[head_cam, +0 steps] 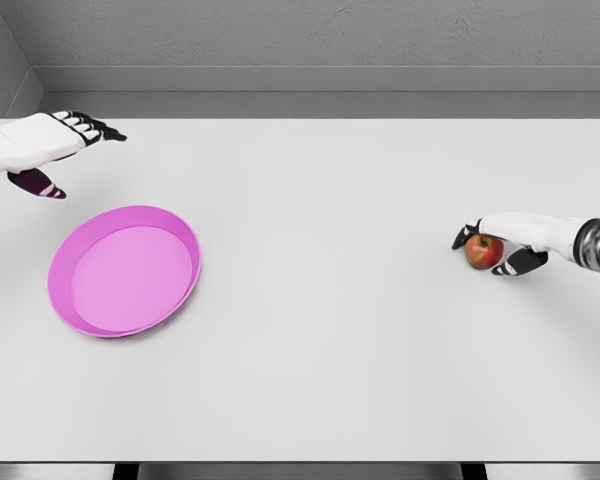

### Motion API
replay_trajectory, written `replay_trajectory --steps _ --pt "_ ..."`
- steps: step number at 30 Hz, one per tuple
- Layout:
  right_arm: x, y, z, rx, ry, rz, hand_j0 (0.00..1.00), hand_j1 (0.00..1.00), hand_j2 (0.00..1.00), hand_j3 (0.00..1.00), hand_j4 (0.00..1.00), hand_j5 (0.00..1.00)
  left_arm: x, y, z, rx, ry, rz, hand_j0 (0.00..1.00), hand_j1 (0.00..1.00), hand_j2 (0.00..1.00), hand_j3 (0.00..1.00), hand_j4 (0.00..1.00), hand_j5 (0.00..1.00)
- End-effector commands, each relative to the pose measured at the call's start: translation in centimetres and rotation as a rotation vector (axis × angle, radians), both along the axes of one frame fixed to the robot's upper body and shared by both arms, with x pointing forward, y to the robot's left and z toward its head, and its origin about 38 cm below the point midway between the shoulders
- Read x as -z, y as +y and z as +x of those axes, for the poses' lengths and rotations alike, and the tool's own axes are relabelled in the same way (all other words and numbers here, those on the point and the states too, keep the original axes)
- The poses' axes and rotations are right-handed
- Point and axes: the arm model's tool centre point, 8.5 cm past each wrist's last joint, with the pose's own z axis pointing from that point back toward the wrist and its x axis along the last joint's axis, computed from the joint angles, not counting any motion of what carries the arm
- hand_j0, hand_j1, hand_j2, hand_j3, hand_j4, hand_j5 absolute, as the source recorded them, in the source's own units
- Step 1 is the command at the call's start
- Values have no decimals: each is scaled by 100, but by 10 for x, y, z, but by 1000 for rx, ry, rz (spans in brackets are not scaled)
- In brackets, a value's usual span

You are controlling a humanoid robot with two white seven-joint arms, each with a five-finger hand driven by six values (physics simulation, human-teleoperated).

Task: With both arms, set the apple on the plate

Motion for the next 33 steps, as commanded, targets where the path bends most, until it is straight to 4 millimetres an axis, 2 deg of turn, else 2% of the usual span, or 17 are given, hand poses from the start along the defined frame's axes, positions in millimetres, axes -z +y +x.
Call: replay_trajectory --steps 1,2,4,24,33 --pt "3 1 -1 -2 12 -2 67 67 67 67 67 67 -3 1 0 -4 -6 -6 100 100 100 100 100 100" --pt "3 1 -1 -2 12 -2 67 67 67 67 67 67 -2 1 0 -4 -4 -5 100 100 100 100 100 100" --pt "2 1 -1 -5 12 -3 59 59 59 59 59 59 -2 1 0 -5 -3 -6 100 100 100 100 100 100" --pt "-16 5 6 -17 -33 1 52 52 52 52 52 52 -3 7 -1 -14 -3 0 100 100 100 100 100 100" --pt "-25 13 6 -44 -57 11 49 49 49 49 49 49 -7 11 -1 -22 -9 0 100 100 100 100 100 100"
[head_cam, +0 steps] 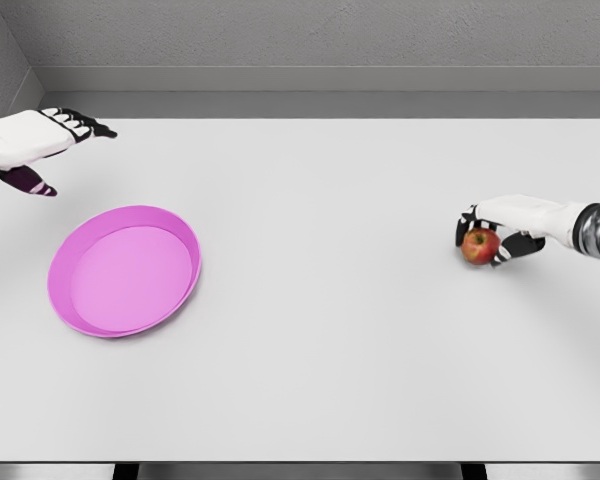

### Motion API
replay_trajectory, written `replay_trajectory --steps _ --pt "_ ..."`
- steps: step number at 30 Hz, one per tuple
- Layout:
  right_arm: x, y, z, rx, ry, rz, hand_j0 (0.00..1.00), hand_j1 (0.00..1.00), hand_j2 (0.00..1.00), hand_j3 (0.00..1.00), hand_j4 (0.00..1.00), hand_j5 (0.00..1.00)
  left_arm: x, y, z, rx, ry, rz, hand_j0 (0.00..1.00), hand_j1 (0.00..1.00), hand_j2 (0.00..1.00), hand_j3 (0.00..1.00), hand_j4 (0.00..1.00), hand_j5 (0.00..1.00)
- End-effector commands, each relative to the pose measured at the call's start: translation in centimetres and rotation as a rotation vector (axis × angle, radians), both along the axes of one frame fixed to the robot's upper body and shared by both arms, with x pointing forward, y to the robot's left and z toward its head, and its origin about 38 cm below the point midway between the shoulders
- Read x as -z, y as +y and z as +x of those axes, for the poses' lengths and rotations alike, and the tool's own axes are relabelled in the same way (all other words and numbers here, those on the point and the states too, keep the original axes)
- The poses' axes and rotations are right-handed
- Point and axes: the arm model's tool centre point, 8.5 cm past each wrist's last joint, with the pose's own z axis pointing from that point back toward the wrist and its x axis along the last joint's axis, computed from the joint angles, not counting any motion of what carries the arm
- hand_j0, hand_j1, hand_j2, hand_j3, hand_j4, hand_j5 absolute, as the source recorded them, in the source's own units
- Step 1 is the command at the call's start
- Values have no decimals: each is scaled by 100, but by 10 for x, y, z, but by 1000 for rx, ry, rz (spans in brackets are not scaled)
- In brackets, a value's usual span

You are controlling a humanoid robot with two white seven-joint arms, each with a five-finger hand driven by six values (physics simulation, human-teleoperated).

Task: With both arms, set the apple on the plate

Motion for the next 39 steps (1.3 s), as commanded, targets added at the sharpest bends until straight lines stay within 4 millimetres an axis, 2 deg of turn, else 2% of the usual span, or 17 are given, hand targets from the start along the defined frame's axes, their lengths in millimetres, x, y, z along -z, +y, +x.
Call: replay_trajectory --steps 1,10,12,18,32,39 --pt "-3 4 -1 -12 -8 4 49 49 49 49 49 49 -1 2 0 -4 -2 -6 100 100 100 100 100 100" --pt "-15 24 -9 -83 -40 24 49 49 49 49 49 49 -5 4 0 -12 -18 -20 100 100 100 100 100 100" --pt "-20 32 -12 -111 -54 33 49 49 49 49 49 49 -7 3 1 -12 -25 -29 100 100 100 100 100 100" --pt "-27 58 -6 -151 -83 88 49 49 49 49 49 49 -7 -6 1 11 -31 -44 100 100 100 100 100 100" --pt "-30 84 -9 -268 -112 143 46 46 46 46 46 46 -7 -8 1 14 -32 -41 100 100 100 100 100 100" --pt "-31 105 -10 -322 -125 190 46 46 46 46 46 46 -8 -7 1 14 -32 -39 100 100 100 100 100 100"
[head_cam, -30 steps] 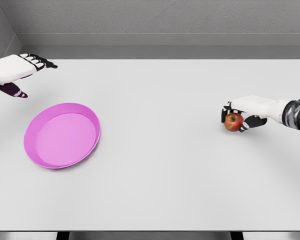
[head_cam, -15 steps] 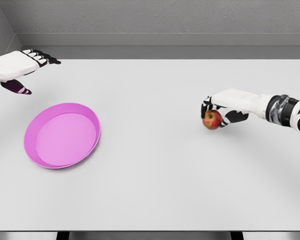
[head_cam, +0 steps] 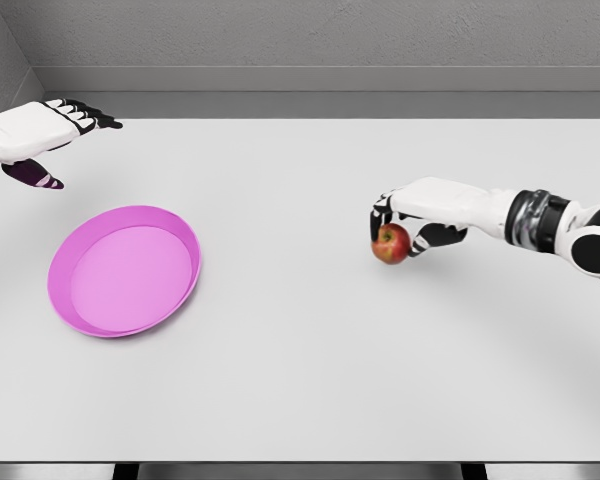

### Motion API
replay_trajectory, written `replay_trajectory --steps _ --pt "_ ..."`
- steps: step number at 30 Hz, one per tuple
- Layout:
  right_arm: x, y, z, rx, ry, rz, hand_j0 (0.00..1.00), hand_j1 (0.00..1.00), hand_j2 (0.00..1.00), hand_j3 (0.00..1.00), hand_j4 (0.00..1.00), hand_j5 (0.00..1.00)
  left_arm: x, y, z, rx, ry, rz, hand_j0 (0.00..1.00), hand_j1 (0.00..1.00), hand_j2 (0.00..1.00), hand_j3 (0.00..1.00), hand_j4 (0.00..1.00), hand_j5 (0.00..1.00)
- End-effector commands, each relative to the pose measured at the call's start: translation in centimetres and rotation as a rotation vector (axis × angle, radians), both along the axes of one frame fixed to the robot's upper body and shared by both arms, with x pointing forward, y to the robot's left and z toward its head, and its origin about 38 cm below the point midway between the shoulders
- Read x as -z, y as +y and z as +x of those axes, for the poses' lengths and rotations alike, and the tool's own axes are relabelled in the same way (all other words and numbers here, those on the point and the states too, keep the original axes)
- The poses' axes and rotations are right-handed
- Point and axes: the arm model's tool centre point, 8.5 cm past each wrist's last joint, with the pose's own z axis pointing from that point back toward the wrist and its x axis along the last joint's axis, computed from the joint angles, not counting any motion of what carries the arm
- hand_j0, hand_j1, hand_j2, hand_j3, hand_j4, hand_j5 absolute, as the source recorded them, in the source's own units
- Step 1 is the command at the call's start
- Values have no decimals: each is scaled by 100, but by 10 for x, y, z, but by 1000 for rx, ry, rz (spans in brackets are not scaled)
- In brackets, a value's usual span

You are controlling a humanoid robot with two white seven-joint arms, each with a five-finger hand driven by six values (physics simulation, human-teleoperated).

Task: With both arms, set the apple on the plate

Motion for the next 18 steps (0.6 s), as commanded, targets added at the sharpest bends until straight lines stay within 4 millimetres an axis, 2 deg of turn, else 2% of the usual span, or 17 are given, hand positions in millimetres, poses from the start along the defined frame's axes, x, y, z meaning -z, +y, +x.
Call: replay_trajectory --steps 1,12,14,16,17,18 --pt "0 8 -1 -27 -4 20 46 46 46 46 46 46 -1 0 0 -2 0 -5 100 100 100 100 100 100" --pt "-5 43 -5 -145 -34 87 46 46 46 46 46 46 -1 1 0 -4 0 -3 100 100 100 100 100 100" --pt "-6 41 -5 -142 -36 87 48 48 48 48 48 48 -1 1 0 -4 0 -3 100 100 100 100 100 100" --pt "-9 36 -3 -126 -41 81 71 71 71 71 71 71 -1 1 0 -3 0 -3 100 100 100 100 100 100" --pt "-9 34 -2 -115 -41 78 98 98 98 98 98 98 -1 1 0 -4 0 -3 100 100 100 100 100 100" --pt "-14 27 0 -99 -52 74 100 100 100 100 100 100 0 1 0 -2 1 -3 100 100 100 100 100 100"
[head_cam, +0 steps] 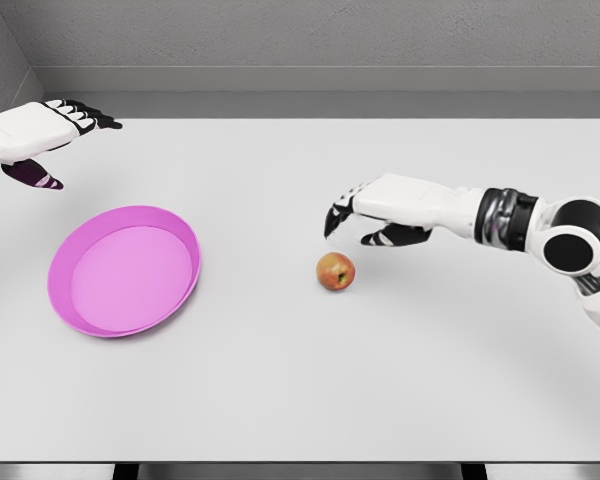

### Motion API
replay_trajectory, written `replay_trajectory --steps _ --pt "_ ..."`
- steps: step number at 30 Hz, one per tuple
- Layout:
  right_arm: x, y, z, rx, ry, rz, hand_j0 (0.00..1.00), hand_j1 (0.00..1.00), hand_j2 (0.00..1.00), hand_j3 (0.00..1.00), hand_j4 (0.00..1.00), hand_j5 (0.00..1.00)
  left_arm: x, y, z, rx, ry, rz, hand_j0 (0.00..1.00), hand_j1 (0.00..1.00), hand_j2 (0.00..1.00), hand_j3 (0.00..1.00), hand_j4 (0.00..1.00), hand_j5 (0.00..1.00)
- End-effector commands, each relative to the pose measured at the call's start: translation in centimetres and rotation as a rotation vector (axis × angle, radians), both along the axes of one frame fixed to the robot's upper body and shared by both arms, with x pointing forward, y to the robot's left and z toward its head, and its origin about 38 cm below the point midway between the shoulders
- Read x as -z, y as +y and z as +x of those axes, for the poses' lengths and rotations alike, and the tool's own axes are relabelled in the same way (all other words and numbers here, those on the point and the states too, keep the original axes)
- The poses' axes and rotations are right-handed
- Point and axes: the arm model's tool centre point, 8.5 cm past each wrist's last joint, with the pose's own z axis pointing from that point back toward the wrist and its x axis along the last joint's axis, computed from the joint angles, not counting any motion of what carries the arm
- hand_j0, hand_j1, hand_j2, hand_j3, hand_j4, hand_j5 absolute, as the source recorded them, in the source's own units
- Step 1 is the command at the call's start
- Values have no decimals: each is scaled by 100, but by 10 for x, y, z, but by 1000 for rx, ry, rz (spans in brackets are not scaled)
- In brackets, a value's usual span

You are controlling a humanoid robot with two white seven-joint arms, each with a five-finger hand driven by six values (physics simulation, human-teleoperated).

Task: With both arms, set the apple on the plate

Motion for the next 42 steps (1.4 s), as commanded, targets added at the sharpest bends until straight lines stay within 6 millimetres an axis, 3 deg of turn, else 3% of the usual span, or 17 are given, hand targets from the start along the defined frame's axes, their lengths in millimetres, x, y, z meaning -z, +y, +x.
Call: replay_trajectory --steps 1,5,8,11,19,24,26,32,36,39,41,42 --pt "-16 -24 7 61 -34 -5 100 100 100 100 100 100 -1 1 0 -2 -1 -4 100 100 100 100 100 100" --pt "-42 -89 16 203 -93 -48 100 100 100 100 100 100 0 1 0 -2 0 -6 100 100 100 100 100 100" --pt "-47 -138 19 330 -97 -48 100 100 100 100 100 100 -1 1 0 -3 -1 -5 100 100 100 100 100 100" --pt "-48 -164 9 365 -105 -61 100 100 100 100 100 100 2 1 -1 -5 4 -5 100 100 100 100 100 100" --pt "-34 -161 3 338 -76 -86 100 100 100 100 100 100 2 2 -1 -6 5 -11 100 100 100 100 100 100" --pt "-32 -162 4 348 -66 -93 100 100 100 100 100 100 12 -8 -2 20 26 7 100 100 100 100 100 100" --pt "-33 -161 3 346 -68 -91 100 100 100 100 100 100 16 -45 -2 114 25 10 100 100 100 100 100 100" --pt "-37 -159 -4 331 -80 -103 100 100 100 100 100 100 0 -133 -15 365 -28 39 100 100 100 100 100 100" --pt "-35 -160 -5 330 -77 -104 100 100 100 100 100 100 -9 -174 -24 477 -60 39 100 100 100 100 100 100" --pt "-35 -160 -5 331 -74 -104 100 100 100 100 100 100 -8 -217 -35 600 -58 68 100 100 100 100 100 100" --pt "-35 -159 -5 329 -75 -104 100 100 100 100 100 100 -10 -224 -34 620 -61 80 100 100 100 100 100 100" --pt "-36 -159 -5 329 -76 -103 100 100 100 100 100 100 -14 -237 -34 647 -73 76 100 100 100 100 100 100"
